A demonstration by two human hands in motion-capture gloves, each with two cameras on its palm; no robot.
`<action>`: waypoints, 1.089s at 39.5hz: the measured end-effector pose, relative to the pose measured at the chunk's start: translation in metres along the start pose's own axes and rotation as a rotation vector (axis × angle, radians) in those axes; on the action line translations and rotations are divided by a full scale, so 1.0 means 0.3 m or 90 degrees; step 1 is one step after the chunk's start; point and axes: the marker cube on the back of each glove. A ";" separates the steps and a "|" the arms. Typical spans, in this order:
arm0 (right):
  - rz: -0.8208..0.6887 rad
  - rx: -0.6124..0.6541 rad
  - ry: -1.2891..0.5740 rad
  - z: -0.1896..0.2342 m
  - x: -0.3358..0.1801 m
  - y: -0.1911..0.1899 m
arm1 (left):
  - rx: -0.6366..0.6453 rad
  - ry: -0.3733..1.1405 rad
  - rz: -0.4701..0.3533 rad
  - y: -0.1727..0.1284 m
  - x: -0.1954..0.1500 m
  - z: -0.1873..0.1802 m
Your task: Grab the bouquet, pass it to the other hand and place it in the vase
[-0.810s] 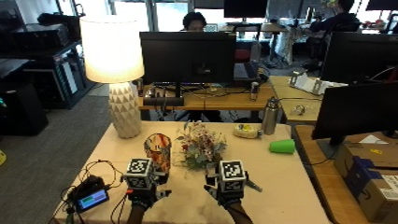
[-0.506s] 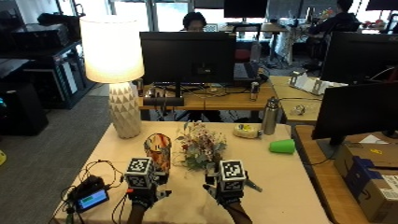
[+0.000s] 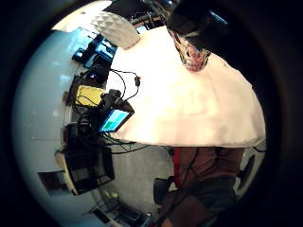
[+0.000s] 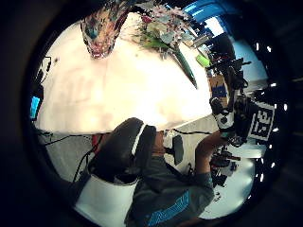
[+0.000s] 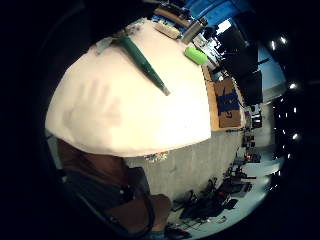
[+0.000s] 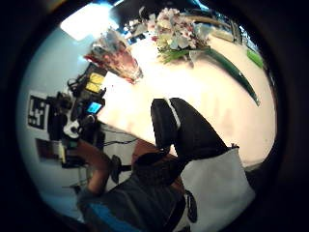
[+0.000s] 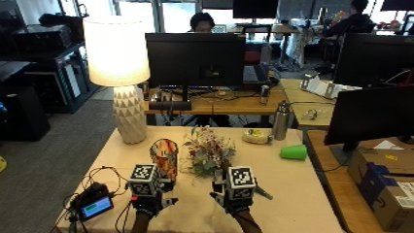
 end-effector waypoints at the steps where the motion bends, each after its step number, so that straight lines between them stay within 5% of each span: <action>1: 0.001 -0.002 -0.002 -0.005 -0.002 0.005 | -0.001 0.001 0.000 0.001 0.000 -0.001; 14: 0.005 -0.012 0.004 -0.023 0.036 0.023 | 0.013 0.016 0.011 -0.006 0.006 0.002; 26: 0.061 0.002 -0.012 -0.002 0.253 -0.008 | 0.015 0.014 0.006 0.014 0.009 -0.003; 43: 0.117 -0.015 -0.080 0.289 0.552 -0.248 | -0.002 0.026 0.011 0.007 0.029 0.034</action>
